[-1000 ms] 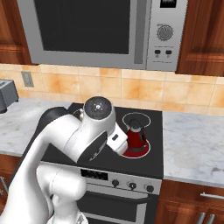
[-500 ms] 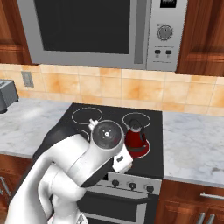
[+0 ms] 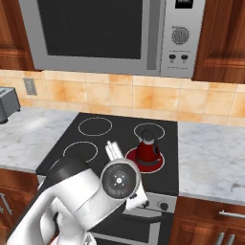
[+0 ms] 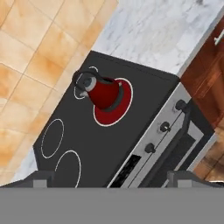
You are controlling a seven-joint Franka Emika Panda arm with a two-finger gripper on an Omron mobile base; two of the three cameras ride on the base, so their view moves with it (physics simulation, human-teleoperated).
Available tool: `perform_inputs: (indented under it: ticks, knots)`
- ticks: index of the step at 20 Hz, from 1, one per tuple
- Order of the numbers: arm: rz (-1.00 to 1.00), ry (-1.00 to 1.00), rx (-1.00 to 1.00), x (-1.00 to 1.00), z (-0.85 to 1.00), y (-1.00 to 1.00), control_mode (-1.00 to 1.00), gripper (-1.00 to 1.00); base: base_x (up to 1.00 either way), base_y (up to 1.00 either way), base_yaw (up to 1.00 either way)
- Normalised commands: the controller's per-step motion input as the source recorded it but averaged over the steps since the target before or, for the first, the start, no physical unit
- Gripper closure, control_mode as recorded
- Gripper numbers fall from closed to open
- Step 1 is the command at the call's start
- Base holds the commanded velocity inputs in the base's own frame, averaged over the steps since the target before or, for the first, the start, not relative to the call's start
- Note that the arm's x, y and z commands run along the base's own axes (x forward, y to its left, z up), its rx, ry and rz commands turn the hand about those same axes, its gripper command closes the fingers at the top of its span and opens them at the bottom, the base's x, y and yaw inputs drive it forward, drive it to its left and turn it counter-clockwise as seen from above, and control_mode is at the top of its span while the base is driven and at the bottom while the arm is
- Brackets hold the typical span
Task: The kettle is done boiling. Turn off the stove, then wait for 300 timesteps before moving the kettle to the dining table.
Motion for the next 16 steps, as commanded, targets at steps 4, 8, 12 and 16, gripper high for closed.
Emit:
perform_inputs:
  ticks: [4, 8, 12, 16]
  knots:
    - [-0.13, -0.09, 0.19, -0.09, -0.28, -0.16, -1.00, -1.00, 0.00, 0.00, 0.00]
    - [-0.11, -0.11, 0.21, -0.10, -0.24, -0.07, -1.00, -1.00, 0.00, 0.00, 0.00]
    - [-0.10, -0.08, 0.23, -0.03, -0.20, 0.00, -1.00, -1.00, 0.00, 0.00, 0.00]
    - [-0.09, -0.10, 0.24, 0.00, -0.23, 0.00, -1.00, -1.00, 0.00, 0.00, 0.00]
